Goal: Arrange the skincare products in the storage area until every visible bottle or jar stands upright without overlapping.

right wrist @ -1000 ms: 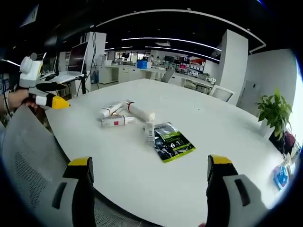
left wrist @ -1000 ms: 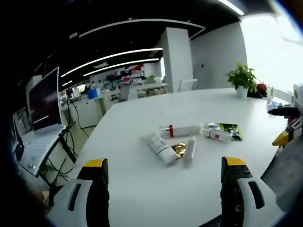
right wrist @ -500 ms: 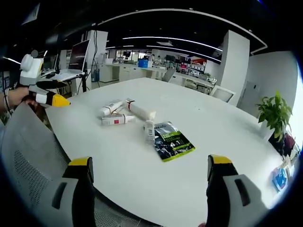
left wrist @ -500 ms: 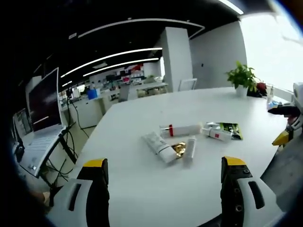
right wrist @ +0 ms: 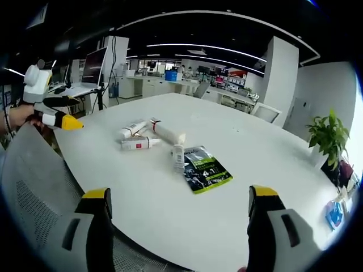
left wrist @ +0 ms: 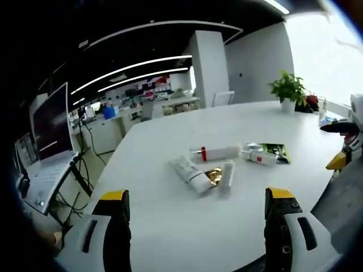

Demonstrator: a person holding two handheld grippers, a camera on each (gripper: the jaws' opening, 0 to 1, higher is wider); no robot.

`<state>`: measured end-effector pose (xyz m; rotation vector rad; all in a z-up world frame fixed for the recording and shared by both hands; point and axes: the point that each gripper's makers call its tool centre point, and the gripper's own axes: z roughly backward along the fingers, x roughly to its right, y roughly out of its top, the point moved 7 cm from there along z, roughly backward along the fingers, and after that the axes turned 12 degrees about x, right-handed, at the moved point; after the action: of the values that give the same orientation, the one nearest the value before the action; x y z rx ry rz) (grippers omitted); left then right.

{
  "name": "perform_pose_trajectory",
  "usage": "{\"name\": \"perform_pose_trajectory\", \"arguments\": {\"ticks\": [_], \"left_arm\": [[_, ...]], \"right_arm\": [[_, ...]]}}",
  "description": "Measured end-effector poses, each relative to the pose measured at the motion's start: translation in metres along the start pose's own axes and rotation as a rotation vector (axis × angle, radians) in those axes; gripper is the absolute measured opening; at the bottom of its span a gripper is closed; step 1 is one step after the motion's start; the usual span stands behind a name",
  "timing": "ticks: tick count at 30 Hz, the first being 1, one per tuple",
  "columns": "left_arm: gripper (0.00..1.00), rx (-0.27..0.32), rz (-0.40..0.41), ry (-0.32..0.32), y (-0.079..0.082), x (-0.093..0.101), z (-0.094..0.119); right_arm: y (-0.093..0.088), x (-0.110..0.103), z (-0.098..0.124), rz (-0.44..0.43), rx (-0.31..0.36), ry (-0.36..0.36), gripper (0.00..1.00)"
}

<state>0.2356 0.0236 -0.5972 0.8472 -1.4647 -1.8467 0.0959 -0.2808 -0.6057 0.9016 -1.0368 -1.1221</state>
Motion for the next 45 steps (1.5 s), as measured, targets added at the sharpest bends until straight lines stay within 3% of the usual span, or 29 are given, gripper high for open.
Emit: {"name": "perform_pose_trajectory", "arguments": {"ticks": [16,21,34,45], "left_arm": [[0.97,-0.013,-0.042,-0.003,-0.001,0.001,0.0],[0.97,-0.011,-0.04,-0.004,-0.001,0.001,0.0],[0.97,-0.003,-0.037,0.001,0.0,0.0,0.001],[0.97,0.0,-0.034,0.003,-0.001,-0.002,0.0]], "right_arm": [[0.005,0.004,-0.004,-0.01,-0.033,0.049,1.0],[0.007,0.002,-0.012,0.049,-0.07,0.1,1.0],[0.029,0.008,-0.038,0.051,-0.067,0.185,1.0],[0.053,0.016,-0.069,0.128,-0.065,0.25,1.0]]}}
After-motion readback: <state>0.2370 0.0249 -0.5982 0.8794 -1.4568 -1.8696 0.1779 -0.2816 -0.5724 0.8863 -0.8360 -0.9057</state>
